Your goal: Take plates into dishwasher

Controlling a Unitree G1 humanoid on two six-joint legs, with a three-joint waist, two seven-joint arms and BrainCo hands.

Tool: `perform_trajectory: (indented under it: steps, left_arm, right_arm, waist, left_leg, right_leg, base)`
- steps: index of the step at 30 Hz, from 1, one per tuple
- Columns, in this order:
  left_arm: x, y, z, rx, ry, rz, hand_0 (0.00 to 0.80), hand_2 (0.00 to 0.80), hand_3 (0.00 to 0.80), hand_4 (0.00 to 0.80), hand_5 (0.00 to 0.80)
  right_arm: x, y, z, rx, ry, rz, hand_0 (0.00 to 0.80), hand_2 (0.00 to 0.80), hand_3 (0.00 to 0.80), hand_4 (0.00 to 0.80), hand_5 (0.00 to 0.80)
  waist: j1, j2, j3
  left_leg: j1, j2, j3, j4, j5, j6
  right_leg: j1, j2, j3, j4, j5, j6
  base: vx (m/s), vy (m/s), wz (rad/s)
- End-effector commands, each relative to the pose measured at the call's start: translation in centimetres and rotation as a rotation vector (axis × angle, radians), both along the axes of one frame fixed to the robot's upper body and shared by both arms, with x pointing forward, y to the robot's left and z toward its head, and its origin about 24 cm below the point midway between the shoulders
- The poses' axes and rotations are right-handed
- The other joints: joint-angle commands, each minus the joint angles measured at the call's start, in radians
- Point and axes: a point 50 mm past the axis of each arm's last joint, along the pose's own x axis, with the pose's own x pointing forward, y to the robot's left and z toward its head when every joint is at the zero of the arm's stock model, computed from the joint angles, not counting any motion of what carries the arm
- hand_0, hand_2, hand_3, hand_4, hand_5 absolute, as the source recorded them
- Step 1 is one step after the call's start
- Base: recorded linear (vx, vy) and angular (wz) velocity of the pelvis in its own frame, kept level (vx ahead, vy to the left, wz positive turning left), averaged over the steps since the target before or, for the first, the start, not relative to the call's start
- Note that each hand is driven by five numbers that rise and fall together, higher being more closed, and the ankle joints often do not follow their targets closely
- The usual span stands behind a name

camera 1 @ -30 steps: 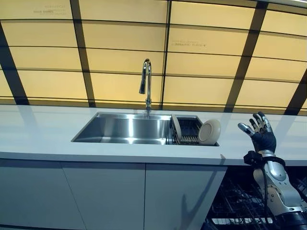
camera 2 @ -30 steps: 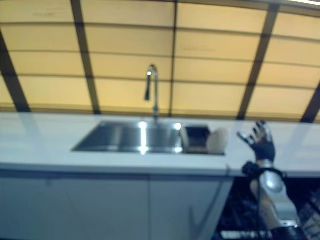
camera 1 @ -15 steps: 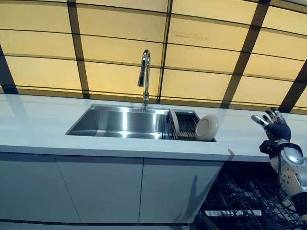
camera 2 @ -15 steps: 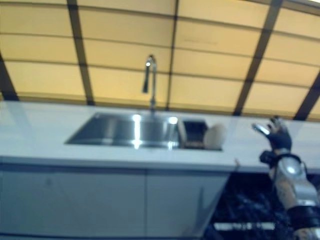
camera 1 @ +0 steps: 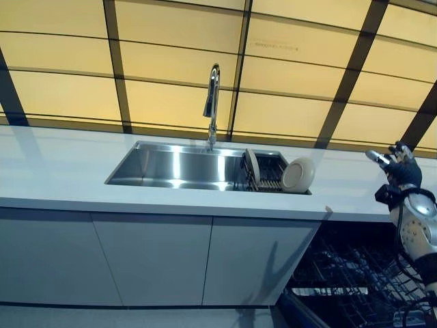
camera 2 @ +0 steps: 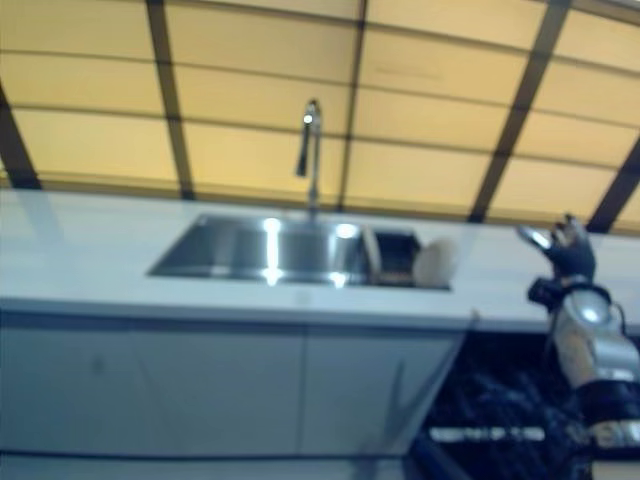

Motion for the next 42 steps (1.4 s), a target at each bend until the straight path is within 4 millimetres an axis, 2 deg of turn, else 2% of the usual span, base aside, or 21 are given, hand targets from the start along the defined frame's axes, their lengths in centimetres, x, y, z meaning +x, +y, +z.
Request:
perform_trajectory:
  steps: [1, 5, 12, 14, 15, 19, 21, 23, 24, 25, 26, 27, 29, 30, 31, 33, 34, 35, 37, 39, 42]
  left_arm:
    - [-1.0, 1.8, 0.2, 0.074, 0.071, -0.033, 0.000, 0.000, 0.000, 0.000, 0.000]
    - [-1.6, 1.6, 0.0, 0.080, 0.100, -0.037, 0.000, 0.000, 0.000, 0.000, 0.000]
    - [-2.6, 1.4, -0.3, 0.075, 0.116, -0.019, 0.000, 0.000, 0.000, 0.000, 0.000]
    - [-3.0, 1.8, -0.2, 0.078, 0.118, -0.008, 0.000, 0.000, 0.000, 0.000, 0.000]
    - [-3.0, 1.9, -0.2, 0.072, 0.116, -0.011, 0.000, 0.000, 0.000, 0.000, 0.000]
    - [-2.4, 0.9, -0.4, 0.021, 0.067, -0.001, 0.000, 0.000, 0.000, 0.000, 0.000]
    - [-2.2, 0.3, -0.5, -0.006, 0.041, -0.005, 0.000, 0.000, 0.000, 0.000, 0.000]
    - [-2.2, -0.5, -0.7, -0.029, 0.016, -0.011, 0.000, 0.000, 0.000, 0.000, 0.000]
    - [-2.0, -0.9, -0.8, -0.038, 0.000, -0.005, 0.000, 0.000, 0.000, 0.000, 0.000]
    - [-1.9, -1.1, -0.8, -0.041, -0.007, -0.001, 0.000, 0.000, 0.000, 0.000, 0.000]
    - [-1.7, -1.4, -0.8, -0.048, -0.023, 0.000, 0.000, 0.000, 0.000, 0.000, 0.000]
    - [-1.7, -1.4, -0.8, -0.048, -0.023, 0.001, 0.000, 0.000, 0.000, 0.000, 0.000]
    - [-1.6, -1.7, -0.8, -0.051, -0.034, 0.006, 0.000, 0.000, 0.000, 0.000, 0.000]
    - [-1.4, -1.6, -0.8, -0.052, -0.036, 0.009, 0.000, 0.000, 0.000, 0.000, 0.000]
    - [-1.4, -1.5, -0.7, -0.051, -0.035, 0.009, 0.000, 0.000, 0.000, 0.000, 0.000]
    - [-1.0, -1.2, -0.5, -0.044, -0.031, 0.010, 0.000, 0.000, 0.000, 0.000, 0.000]
    - [-0.9, -0.9, -0.5, -0.040, -0.030, 0.013, 0.000, 0.000, 0.000, 0.000, 0.000]
    - [-0.9, -0.6, -0.4, -0.035, -0.026, 0.018, 0.000, 0.000, 0.000, 0.000, 0.000]
    - [-1.0, -0.3, -0.3, -0.030, -0.020, 0.020, 0.000, 0.000, 0.000, 0.000, 0.000]
    - [-1.0, -0.5, -0.4, -0.032, -0.016, 0.017, 0.000, 0.000, 0.000, 0.000, 0.000]
    - [-1.2, -1.1, -0.5, -0.049, -0.020, 0.016, 0.000, 0.000, 0.000, 0.000, 0.000]
  right_arm:
    - [-0.1, -0.4, 4.7, -0.079, -0.120, -0.006, 0.000, 0.000, 0.000, 0.000, 0.000]
    - [-0.1, 0.1, 4.9, -0.089, -0.100, 0.019, 0.000, 0.000, 0.000, 0.000, 0.000]
    - [-0.1, 1.8, 4.4, -0.106, -0.097, 0.062, 0.000, 0.000, 0.000, 0.000, 0.000]
    - [-0.1, 2.5, 4.4, -0.109, -0.105, 0.081, 0.000, 0.000, 0.000, 0.000, 0.000]
    - [0.0, 3.1, 4.4, -0.117, -0.107, 0.108, 0.000, 0.000, 0.000, 0.000, 0.000]
    - [0.3, 5.1, 3.5, -0.137, -0.089, 0.189, 0.000, 0.000, 0.000, 0.000, 0.000]
    - [0.5, 5.8, 3.1, -0.145, -0.078, 0.212, 0.000, 0.000, 0.000, 0.000, 0.000]
    - [0.5, 6.5, 2.7, -0.154, -0.075, 0.226, 0.000, 0.000, 0.000, 0.000, 0.000]
    - [0.6, 6.9, 2.6, -0.157, -0.075, 0.235, 0.000, 0.000, 0.000, 0.000, 0.000]
    - [0.6, 7.1, 2.4, -0.158, -0.074, 0.239, 0.000, 0.000, 0.000, 0.000, 0.000]
    - [0.5, 7.4, 2.3, -0.169, -0.074, 0.243, 0.000, 0.000, 0.000, 0.000, 0.000]
    - [0.4, 7.4, 2.3, -0.169, -0.074, 0.243, 0.000, 0.000, 0.000, 0.000, 0.000]
    - [0.3, 7.5, 2.2, -0.179, -0.079, 0.229, 0.000, 0.000, 0.000, 0.000, 0.000]
    - [0.0, 7.2, 2.4, -0.188, -0.081, 0.208, 0.000, 0.000, 0.000, 0.000, 0.000]
    - [0.0, 7.1, 2.4, -0.187, -0.082, 0.203, 0.000, 0.000, 0.000, 0.000, 0.000]
    - [-0.2, 6.7, 2.5, -0.195, -0.080, 0.172, 0.000, 0.000, 0.000, 0.000, 0.000]
    - [-0.2, 6.6, 2.5, -0.198, -0.079, 0.160, 0.000, 0.000, 0.000, 0.000, 0.000]
    - [-0.1, 6.6, 2.6, -0.202, -0.079, 0.151, 0.000, 0.000, 0.000, 0.000, 0.000]
    - [-0.2, 6.1, 2.9, -0.208, -0.079, 0.129, 0.000, 0.000, 0.000, 0.000, 0.000]
    - [-0.3, 5.6, 3.0, -0.206, -0.078, 0.118, 0.000, 0.000, 0.000, 0.000, 0.000]
    - [-0.4, 5.3, 3.0, -0.212, -0.076, 0.116, 0.000, 0.000, 0.000, 0.000, 0.000]
  waist:
    - [-0.004, -0.022, -0.029]
    - [-0.027, -0.022, -0.021]
    - [-0.045, -0.041, -0.035]
    - [-0.050, -0.043, -0.043]
    - [-0.052, -0.037, -0.049]
    - [-0.074, -0.012, -0.087]
    - [-0.078, -0.002, -0.099]
    - [-0.077, 0.010, -0.104]
    - [-0.074, 0.010, -0.101]
    - [-0.073, 0.008, -0.098]
    - [-0.068, 0.001, -0.088]
    - [-0.068, 0.001, -0.088]
    - [-0.057, -0.014, -0.068]
    - [-0.051, -0.022, -0.049]
    - [-0.050, -0.020, -0.047]
    - [-0.044, -0.020, -0.029]
    - [-0.042, -0.017, -0.026]
    - [-0.038, -0.013, -0.024]
    - [-0.031, -0.007, -0.024]
    - [-0.017, 0.003, -0.026]
    - [0.002, 0.011, -0.021]
  left_leg:
    - [0.041, -0.086, -0.014, 0.040, -0.112, 0.044]
    - [0.088, -0.096, -0.060, 0.055, -0.139, 0.046]
    - [0.127, -0.115, -0.099, 0.072, -0.193, 0.064]
    - [0.139, -0.107, -0.092, 0.079, -0.208, 0.055]
    - [0.157, -0.092, -0.082, 0.083, -0.219, 0.043]
    - [0.211, -0.055, -0.039, 0.074, -0.247, 0.004]
    - [0.209, -0.036, -0.021, 0.112, -0.202, -0.021]
    - [0.173, -0.015, -0.009, 0.214, -0.103, -0.059]
    - [0.128, -0.008, 0.000, 0.317, -0.043, -0.077]
    - [0.108, -0.005, 0.004, 0.363, -0.023, -0.084]
    - [0.040, -0.006, 0.019, 0.518, 0.033, -0.105]
    - [0.031, -0.005, 0.018, 0.532, 0.034, -0.106]
    - [-0.094, -0.015, 0.035, 0.754, 0.061, -0.119]
    - [-0.185, -0.001, 0.048, 0.855, 0.052, -0.114]
    - [-0.197, 0.005, 0.048, 0.865, 0.047, -0.113]
    - [-0.251, 0.029, 0.067, 0.785, 0.000, -0.086]
    - [-0.237, 0.031, 0.074, 0.693, -0.020, -0.072]
    - [-0.217, 0.039, 0.083, 0.565, -0.016, -0.065]
    - [-0.194, 0.039, 0.090, 0.370, -0.015, -0.062]
    - [-0.179, 0.013, 0.048, 0.189, -0.009, -0.072]
    - [-0.193, -0.009, 0.030, 0.117, 0.026, -0.082]
  right_leg:
    - [-0.110, 0.026, 0.013, -0.079, 0.081, -0.070]
    - [-0.173, 0.049, -0.005, -0.135, 0.104, -0.074]
    - [-0.127, 0.052, 0.032, -0.165, 0.128, -0.076]
    - [-0.118, 0.047, 0.032, -0.135, 0.121, -0.079]
    - [-0.109, 0.042, 0.016, -0.114, 0.098, -0.091]
    - [-0.064, 0.048, 0.009, -0.129, 0.043, -0.133]
    - [-0.043, 0.060, 0.009, -0.139, 0.023, -0.149]
    - [-0.017, 0.078, 0.009, -0.152, 0.001, -0.173]
    - [0.003, 0.082, 0.011, -0.159, -0.010, -0.189]
    - [0.013, 0.083, 0.012, -0.162, -0.016, -0.198]
    - [0.039, 0.080, 0.015, -0.167, -0.029, -0.221]
    - [0.038, 0.081, 0.014, -0.167, -0.030, -0.223]
    - [0.067, 0.068, 0.020, -0.160, -0.048, -0.249]
    - [0.092, 0.057, 0.028, -0.155, -0.060, -0.261]
    - [0.095, 0.059, 0.028, -0.154, -0.062, -0.263]
    - [0.119, 0.055, 0.040, -0.156, -0.070, -0.255]
    - [0.124, 0.056, 0.046, -0.157, -0.075, -0.244]
    - [0.134, 0.062, 0.054, -0.162, -0.084, -0.235]
    - [0.150, 0.071, 0.064, -0.177, -0.094, -0.219]
    - [0.165, 0.083, 0.076, -0.192, -0.099, -0.203]
    - [0.190, 0.096, 0.088, -0.210, -0.110, -0.197]
  base:
    - [0.254, -0.032, 0.58]
    - [0.293, -0.084, 0.46]
    - [0.353, -0.197, 0.09]
    - [0.307, -0.243, 0.33]
    - [0.208, -0.171, 0.24]
    - [0.341, -0.255, 0.22]
    - [0.248, -0.212, 0.00]
    - [0.205, -0.240, -0.11]
    - [0.168, -0.219, -0.10]
    - [0.199, -0.264, -0.17]
    - [0.137, -0.182, -0.18]
    - [0.147, -0.201, -0.22]
    - [0.128, -0.163, -0.15]
    - [0.113, -0.120, -0.08]
    - [0.117, -0.076, 0.02]
    - [0.112, 0.014, 0.13]
    - [0.136, 0.083, 0.13]
    - [0.133, 0.102, 0.09]
    - [0.144, 0.132, 0.08]
    - [0.149, 0.133, 0.01]
    - [0.079, 0.138, -0.10]
